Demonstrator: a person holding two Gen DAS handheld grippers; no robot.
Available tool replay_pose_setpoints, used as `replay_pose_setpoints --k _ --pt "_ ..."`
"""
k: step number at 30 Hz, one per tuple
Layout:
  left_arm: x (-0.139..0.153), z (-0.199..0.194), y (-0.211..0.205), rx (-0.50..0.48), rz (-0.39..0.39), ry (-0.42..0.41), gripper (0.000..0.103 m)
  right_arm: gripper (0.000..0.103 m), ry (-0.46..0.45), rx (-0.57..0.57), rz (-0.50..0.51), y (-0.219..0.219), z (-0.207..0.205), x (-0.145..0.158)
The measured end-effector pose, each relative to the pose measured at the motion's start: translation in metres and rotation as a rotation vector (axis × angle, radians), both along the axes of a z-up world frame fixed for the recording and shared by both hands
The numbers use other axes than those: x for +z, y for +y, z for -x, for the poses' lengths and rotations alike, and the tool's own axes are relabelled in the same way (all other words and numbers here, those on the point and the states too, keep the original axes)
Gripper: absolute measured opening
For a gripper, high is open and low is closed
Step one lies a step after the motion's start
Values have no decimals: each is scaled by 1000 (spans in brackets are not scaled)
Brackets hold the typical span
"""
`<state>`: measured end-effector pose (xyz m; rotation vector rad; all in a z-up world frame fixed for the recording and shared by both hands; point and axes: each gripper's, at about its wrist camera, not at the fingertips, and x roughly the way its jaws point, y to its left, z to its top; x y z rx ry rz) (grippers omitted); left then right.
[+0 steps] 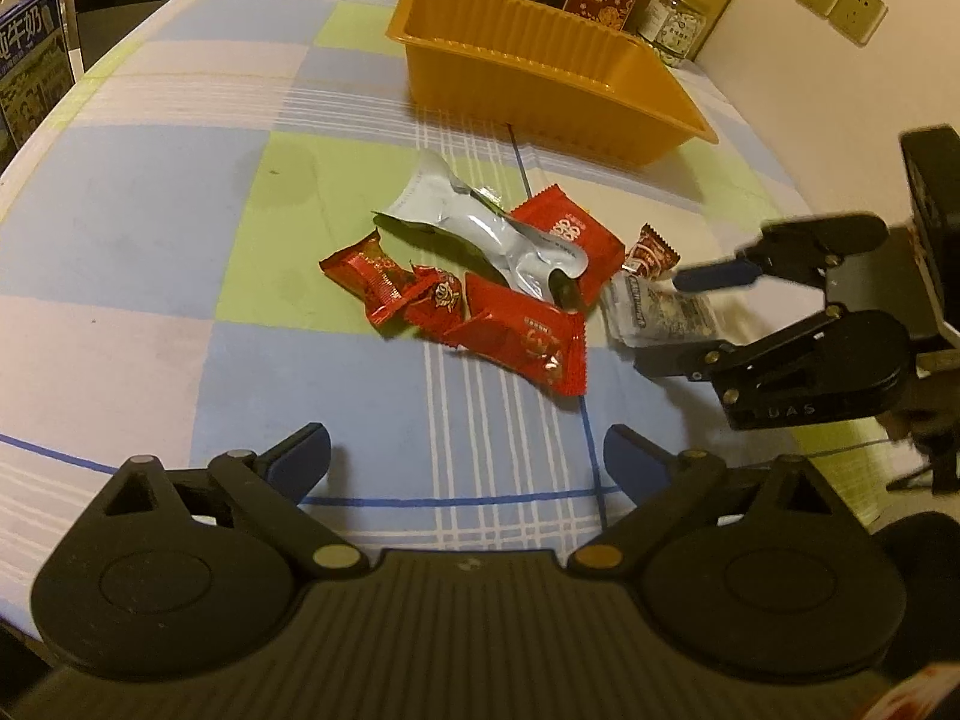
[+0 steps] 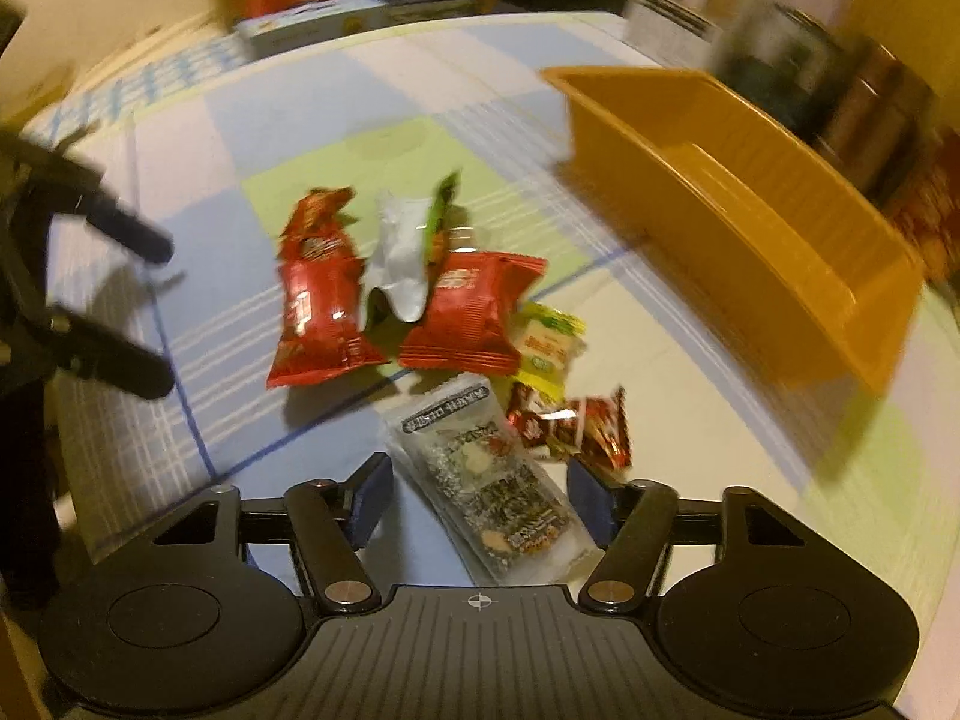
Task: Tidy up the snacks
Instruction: 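Reach the right tool to the clear nut snack packet and grasp it, then grasp the red square candy packet with the left tool while right holds the clear packet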
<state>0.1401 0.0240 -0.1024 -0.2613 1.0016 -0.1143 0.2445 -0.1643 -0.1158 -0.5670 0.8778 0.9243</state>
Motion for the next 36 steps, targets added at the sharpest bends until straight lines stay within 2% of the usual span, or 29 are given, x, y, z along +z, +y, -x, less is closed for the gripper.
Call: replay_pose_setpoints --k 3,5,7,11,15,17,19,21,23,29,31,36 --pt "0 -2 2 18 5 -4 95 49 57 -136 -39 -7 4 2" --pt "-1 -3 3 37 8 -6 94 48 97 -179 -68 -11 11 5" --pt "-1 -4 3 54 15 -11 92 49 113 -199 -82 -13 15 5" --pt "-3 -6 4 75 47 -26 89 51 68 -226 -88 -17 16 1" --pt "-3 -10 -2 84 81 -44 86 50 78 -224 -111 -18 20 -7" --pt "-3 -14 -6 79 86 -49 82 44 62 -243 -128 -21 26 -6" --pt "-2 -19 -12 72 83 -58 78 42 87 -293 -154 -26 24 -5" --pt "-1 -23 -20 48 46 -80 75 42 89 -345 -163 -31 27 -4" --pt "1 -27 -30 0 -27 -112 73 39 91 -388 -176 -37 32 -2" --pt "-1 -33 -61 -190 -221 -209 64 38 102 -500 -233 -50 42 6" --pt "-5 -35 -69 -243 -279 -205 64 38 105 -527 -237 -51 44 7" --pt "-16 -40 -77 -309 -354 -197 64 39 81 -553 -230 -46 49 7"
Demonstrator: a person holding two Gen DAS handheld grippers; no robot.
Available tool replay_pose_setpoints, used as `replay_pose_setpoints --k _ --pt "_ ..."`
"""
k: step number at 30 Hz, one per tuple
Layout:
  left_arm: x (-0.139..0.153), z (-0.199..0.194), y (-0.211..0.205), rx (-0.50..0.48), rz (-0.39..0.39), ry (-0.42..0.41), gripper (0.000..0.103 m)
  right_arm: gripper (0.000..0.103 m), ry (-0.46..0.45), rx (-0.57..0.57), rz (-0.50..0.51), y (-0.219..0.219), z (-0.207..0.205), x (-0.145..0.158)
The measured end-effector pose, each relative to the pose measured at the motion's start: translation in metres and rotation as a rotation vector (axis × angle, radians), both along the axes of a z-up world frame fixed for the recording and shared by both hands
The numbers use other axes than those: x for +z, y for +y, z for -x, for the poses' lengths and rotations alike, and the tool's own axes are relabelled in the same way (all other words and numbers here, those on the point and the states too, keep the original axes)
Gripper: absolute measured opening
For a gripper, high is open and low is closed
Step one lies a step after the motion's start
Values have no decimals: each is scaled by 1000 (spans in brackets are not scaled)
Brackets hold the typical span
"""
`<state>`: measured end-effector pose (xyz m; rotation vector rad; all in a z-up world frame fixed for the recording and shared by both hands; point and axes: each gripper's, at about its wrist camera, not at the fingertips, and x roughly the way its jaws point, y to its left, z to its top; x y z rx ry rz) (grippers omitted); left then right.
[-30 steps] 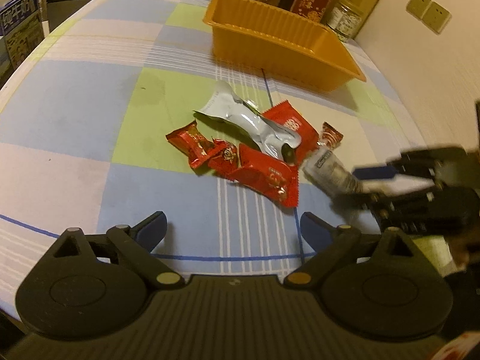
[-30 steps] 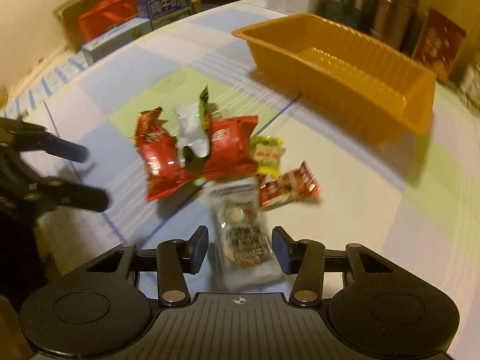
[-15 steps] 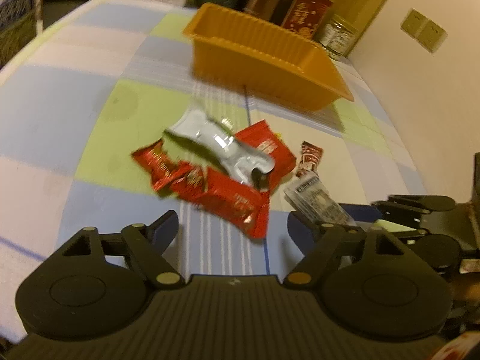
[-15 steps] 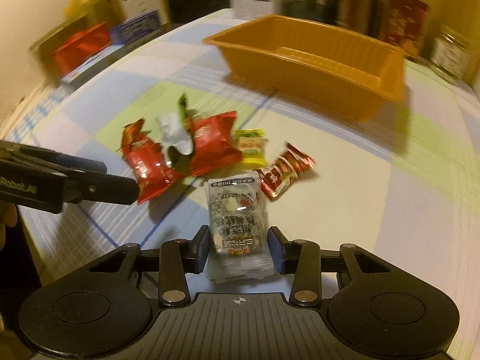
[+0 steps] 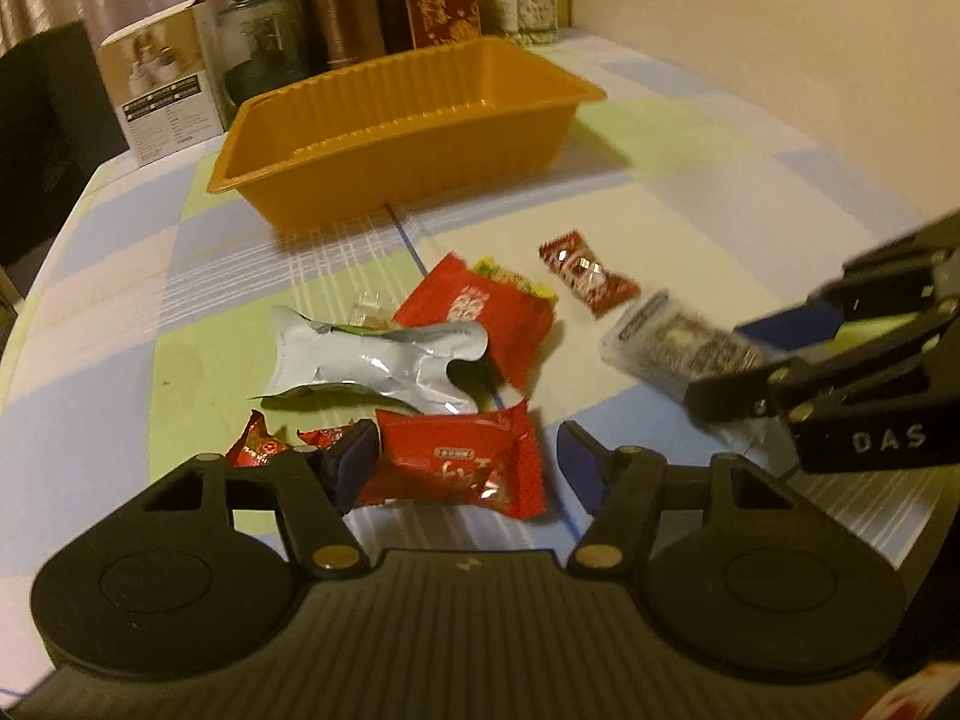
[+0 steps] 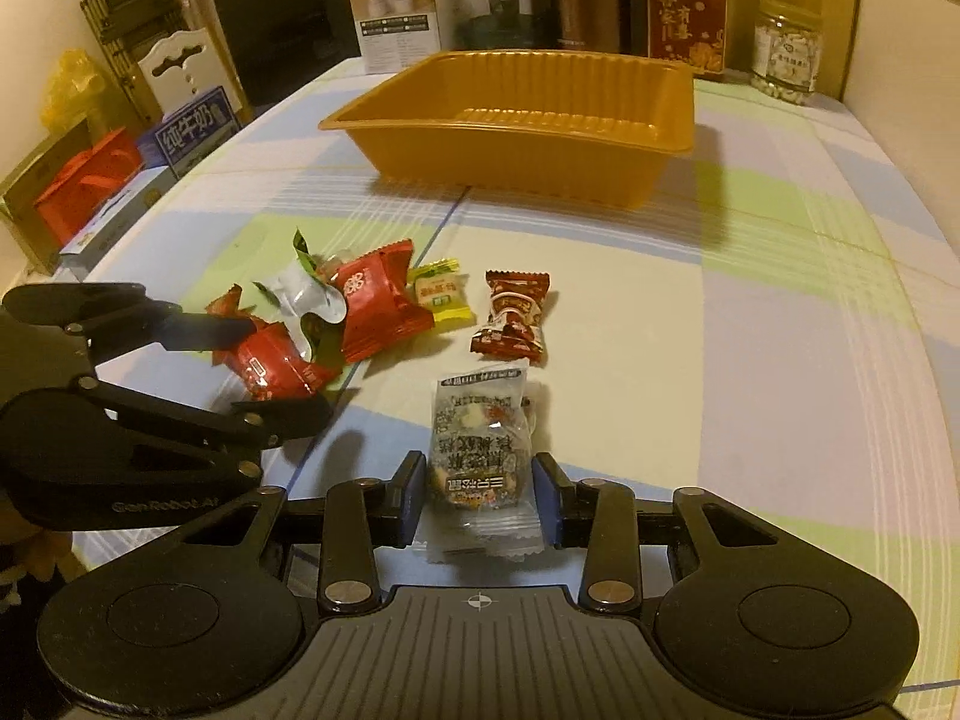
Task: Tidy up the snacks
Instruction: 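Grasp the red square candy packet with the left tool while right holds the clear packet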
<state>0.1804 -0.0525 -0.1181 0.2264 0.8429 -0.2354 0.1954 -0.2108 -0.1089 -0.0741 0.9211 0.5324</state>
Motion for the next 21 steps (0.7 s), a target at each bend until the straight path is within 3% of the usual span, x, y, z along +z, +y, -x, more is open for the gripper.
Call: replay_pose_setpoints --k 3,7,9,11,14,15,16,21 --pt "-6 1 3 -5 6 15 62 39 -16 -2 8 3 1 -3" --pt "-7 3 5 -2 3 10 49 43 -30 -7 -1 4 -2 -6" --pt "-5 2 8 12 30 19 46 55 -37 -7 6 8 -4 -8" --pt "-4 1 10 19 40 26 44 56 -49 -2 7 11 -4 -9" --pt "-1 2 11 30 57 33 43 53 -59 4 36 16 -4 -14" --pt "0 3 12 36 69 34 43 41 -67 -1 43 16 -2 -14" --pt "2 5 13 43 79 35 43 39 -70 -6 47 16 -1 -14" --pt "11 17 15 61 115 34 43 38 -58 -55 26 12 7 -8"
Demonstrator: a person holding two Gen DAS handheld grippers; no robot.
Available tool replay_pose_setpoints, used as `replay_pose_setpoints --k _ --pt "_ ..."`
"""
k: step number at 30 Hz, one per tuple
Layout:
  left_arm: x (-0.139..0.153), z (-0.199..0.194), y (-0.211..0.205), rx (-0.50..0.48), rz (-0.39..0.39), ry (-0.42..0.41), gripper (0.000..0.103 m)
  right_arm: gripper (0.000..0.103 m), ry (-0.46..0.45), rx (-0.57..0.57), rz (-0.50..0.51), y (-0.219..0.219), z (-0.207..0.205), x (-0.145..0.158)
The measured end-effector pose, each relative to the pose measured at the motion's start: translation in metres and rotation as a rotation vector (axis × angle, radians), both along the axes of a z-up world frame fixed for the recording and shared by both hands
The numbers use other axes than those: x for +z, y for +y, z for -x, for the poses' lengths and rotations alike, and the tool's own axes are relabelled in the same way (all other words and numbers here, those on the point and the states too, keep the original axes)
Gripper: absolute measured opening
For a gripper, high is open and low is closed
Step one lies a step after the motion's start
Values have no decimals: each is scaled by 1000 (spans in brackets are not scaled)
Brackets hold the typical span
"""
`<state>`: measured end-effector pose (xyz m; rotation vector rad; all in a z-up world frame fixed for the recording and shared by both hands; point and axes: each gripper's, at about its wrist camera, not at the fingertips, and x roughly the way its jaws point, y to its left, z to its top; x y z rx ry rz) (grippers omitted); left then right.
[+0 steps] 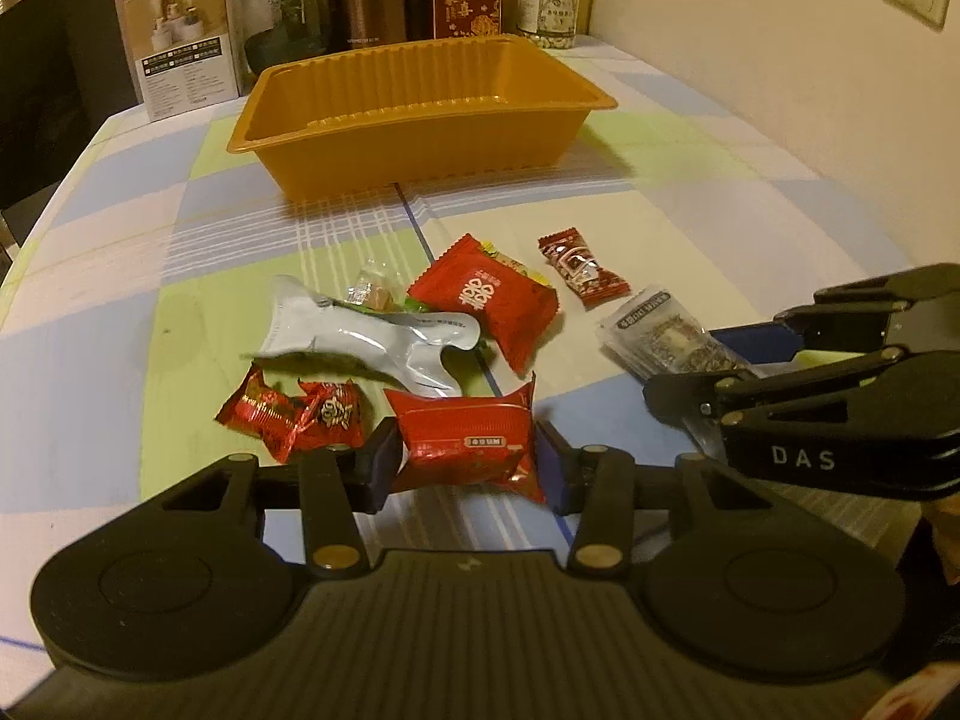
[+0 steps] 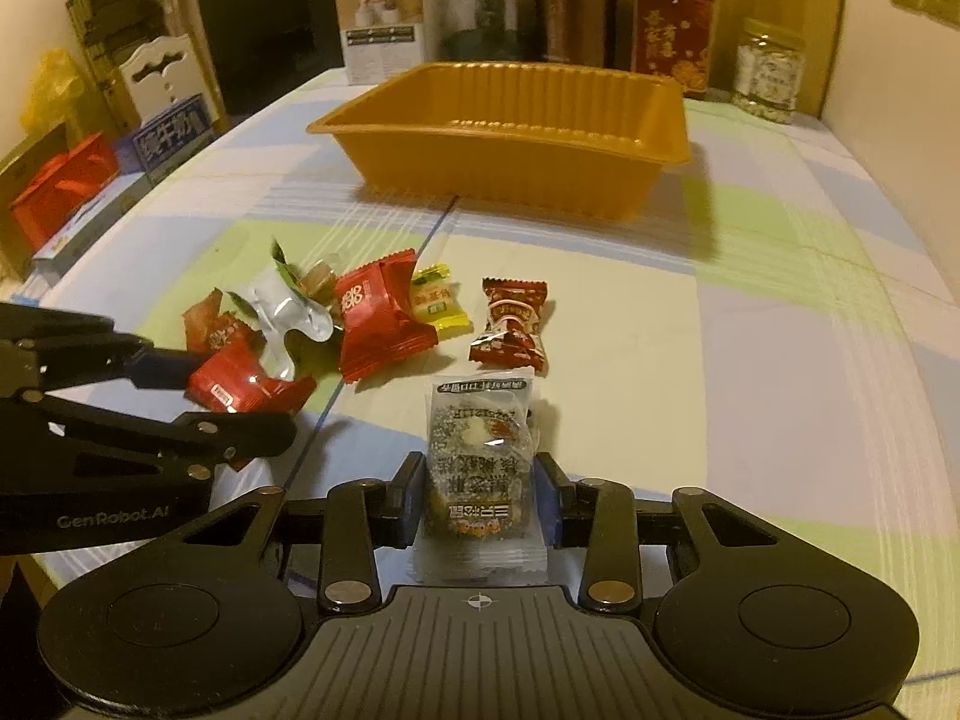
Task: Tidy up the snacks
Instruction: 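Grasp the red square candy packet with the left tool while right holds the clear packet, then carry the red packet with the left tool over the orange tray while right carries the clear packet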
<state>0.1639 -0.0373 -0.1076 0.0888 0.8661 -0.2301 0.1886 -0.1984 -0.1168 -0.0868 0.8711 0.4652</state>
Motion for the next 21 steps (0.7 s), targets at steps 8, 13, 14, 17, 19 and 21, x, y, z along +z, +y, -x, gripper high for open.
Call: replay_pose_setpoints --k 8,13,14,17,19,21 --pt "26 12 -1 -2 34 -31 43 38 -10 -70 -49 -7 22 26" --pt "50 6 1 2 53 -56 43 38 -30 -122 -78 -14 23 51" --pt "55 3 1 4 57 -63 43 38 -37 -127 -79 -14 20 57" --pt "73 -12 3 8 71 -85 43 38 -59 -137 -92 -15 5 74" --pt "83 -26 4 10 73 -101 43 38 -76 -137 -100 -15 -9 84" --pt "92 -40 7 13 85 -109 43 38 -85 -135 -105 -13 -25 91"
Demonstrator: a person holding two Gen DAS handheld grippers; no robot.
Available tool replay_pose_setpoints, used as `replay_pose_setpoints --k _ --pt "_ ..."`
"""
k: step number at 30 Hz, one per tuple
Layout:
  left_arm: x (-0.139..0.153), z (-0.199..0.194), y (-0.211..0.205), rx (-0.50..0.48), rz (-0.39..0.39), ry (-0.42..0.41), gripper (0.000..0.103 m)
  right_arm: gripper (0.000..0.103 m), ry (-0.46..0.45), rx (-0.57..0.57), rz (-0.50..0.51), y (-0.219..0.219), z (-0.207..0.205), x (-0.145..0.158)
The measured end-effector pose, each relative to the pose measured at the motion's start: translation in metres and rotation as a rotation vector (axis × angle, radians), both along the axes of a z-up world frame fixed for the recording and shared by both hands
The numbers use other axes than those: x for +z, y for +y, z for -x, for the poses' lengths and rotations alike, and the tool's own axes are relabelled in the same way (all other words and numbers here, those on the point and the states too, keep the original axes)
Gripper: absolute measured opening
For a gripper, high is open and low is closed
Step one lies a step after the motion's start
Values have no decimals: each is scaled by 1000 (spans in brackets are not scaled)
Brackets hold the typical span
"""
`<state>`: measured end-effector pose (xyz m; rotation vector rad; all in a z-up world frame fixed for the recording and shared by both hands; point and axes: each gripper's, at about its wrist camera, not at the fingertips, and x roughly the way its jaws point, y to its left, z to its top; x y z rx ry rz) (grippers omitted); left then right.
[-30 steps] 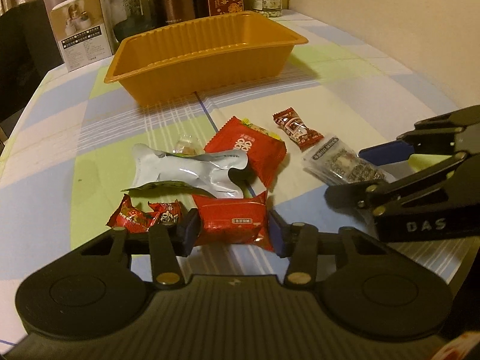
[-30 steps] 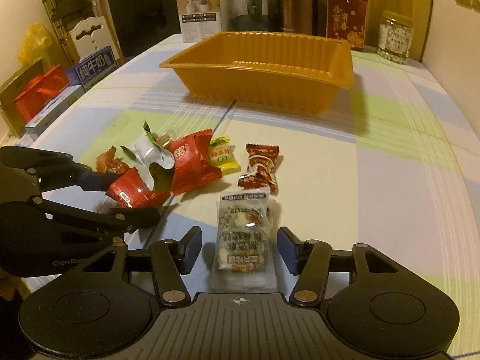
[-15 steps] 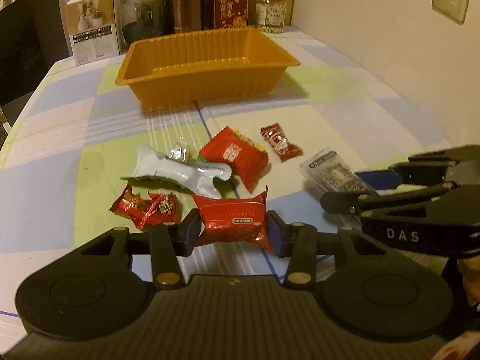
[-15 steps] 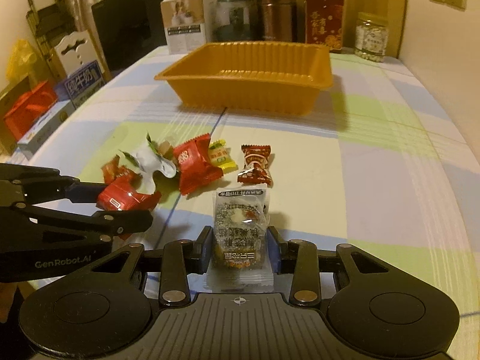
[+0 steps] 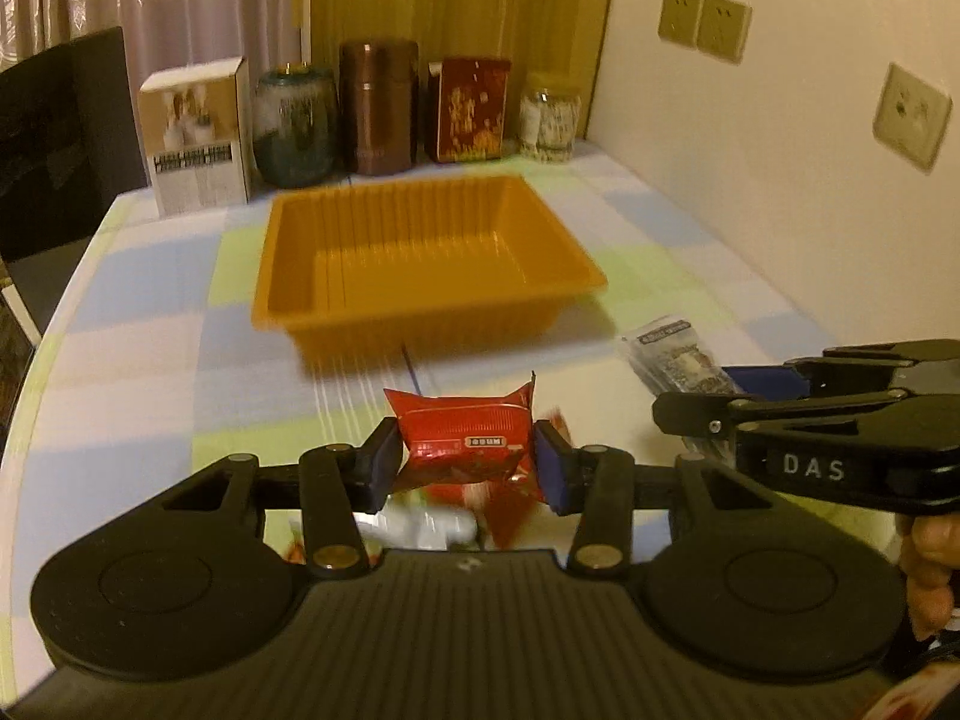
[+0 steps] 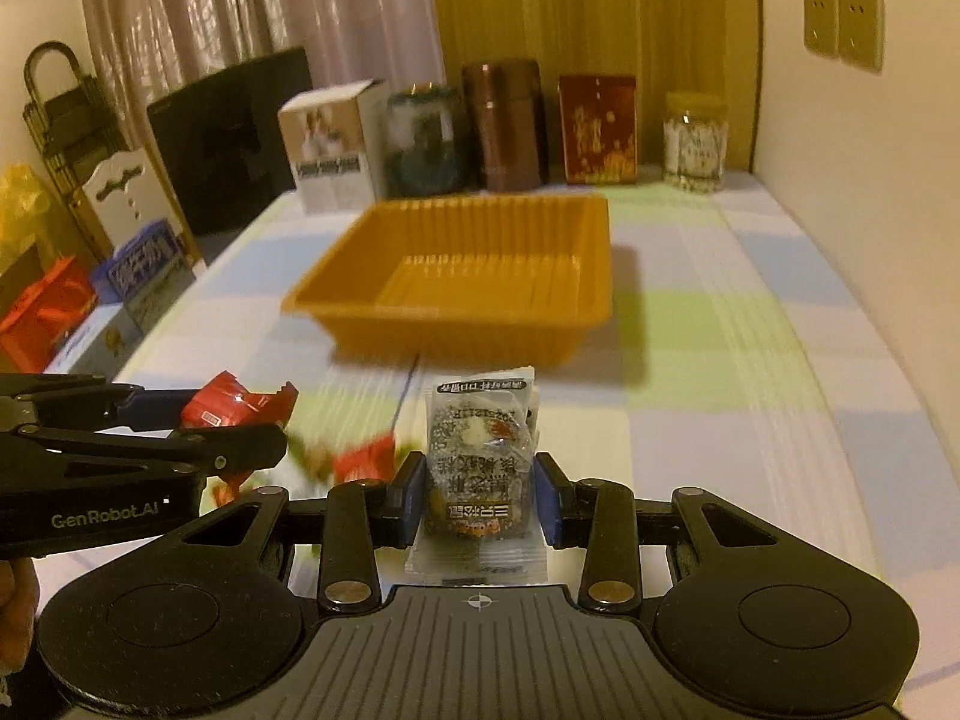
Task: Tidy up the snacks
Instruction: 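Carry the red packet with the left tool over the orange tray while right carries the clear packet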
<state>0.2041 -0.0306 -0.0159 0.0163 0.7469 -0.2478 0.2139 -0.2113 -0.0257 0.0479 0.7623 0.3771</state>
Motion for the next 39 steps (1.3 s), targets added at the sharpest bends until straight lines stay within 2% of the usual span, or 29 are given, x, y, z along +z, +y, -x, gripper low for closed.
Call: replay_pose_setpoints --k 4,11,21,33,37,39 --pt "11 -35 7 16 2 -9 43 38 -20 -6 -8 4 -36 11" --pt "13 -89 21 45 4 -9 43 38 -40 -2 -13 12 -93 23" --pt "6 -151 32 55 27 11 43 38 28 -27 -41 22 -158 5" --pt "-18 -198 32 61 44 52 44 38 59 -54 -22 28 -191 -10" --pt "-25 -202 34 79 41 58 57 38 68 -62 -31 26 -195 -16" --pt "-25 -201 37 93 40 53 59 38 72 -62 -34 26 -195 -17"
